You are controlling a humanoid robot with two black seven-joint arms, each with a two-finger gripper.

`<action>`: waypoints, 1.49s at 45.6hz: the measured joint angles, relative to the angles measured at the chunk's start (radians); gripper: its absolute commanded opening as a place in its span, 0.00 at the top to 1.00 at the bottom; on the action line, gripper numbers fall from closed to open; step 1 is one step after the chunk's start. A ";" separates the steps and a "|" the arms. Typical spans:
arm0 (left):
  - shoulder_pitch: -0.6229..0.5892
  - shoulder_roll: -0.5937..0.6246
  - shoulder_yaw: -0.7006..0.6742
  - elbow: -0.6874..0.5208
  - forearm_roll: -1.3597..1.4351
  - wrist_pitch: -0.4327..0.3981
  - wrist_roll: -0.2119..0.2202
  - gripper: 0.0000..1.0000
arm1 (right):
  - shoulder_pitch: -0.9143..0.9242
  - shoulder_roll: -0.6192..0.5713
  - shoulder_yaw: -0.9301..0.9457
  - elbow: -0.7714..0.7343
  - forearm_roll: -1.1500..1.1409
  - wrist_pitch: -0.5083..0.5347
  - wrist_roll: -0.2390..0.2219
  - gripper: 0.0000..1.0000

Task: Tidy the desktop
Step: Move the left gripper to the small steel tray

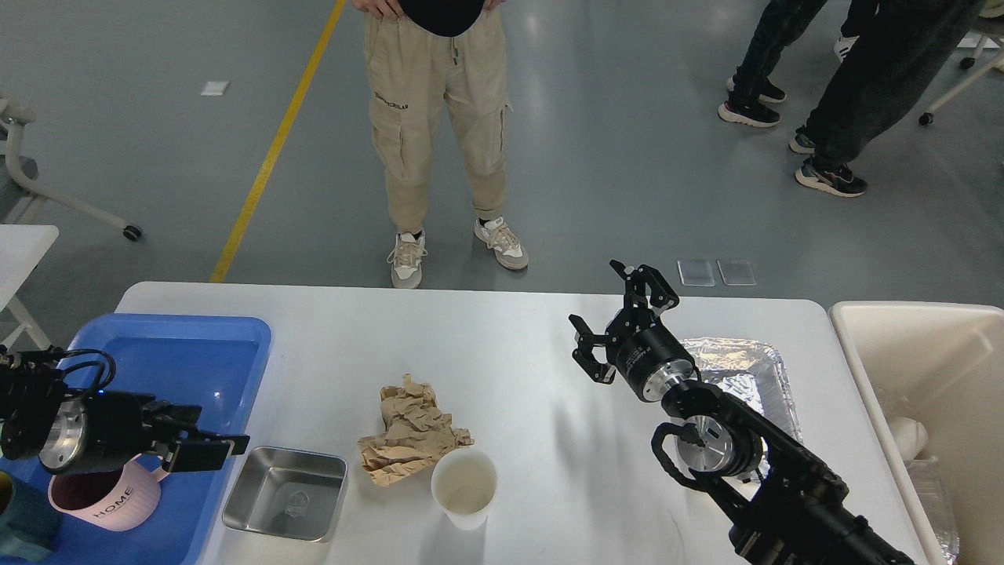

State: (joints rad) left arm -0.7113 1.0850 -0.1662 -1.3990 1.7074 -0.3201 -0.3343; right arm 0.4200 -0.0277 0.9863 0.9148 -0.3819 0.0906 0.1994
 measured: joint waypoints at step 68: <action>0.072 -0.107 0.017 0.152 0.009 -0.017 0.001 0.27 | -0.007 -0.003 0.001 0.012 0.000 0.003 0.000 0.00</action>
State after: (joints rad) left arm -0.6394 0.9777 -0.1487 -1.2471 1.7161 -0.3372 -0.3331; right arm 0.4125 -0.0304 0.9870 0.9266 -0.3820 0.0936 0.1994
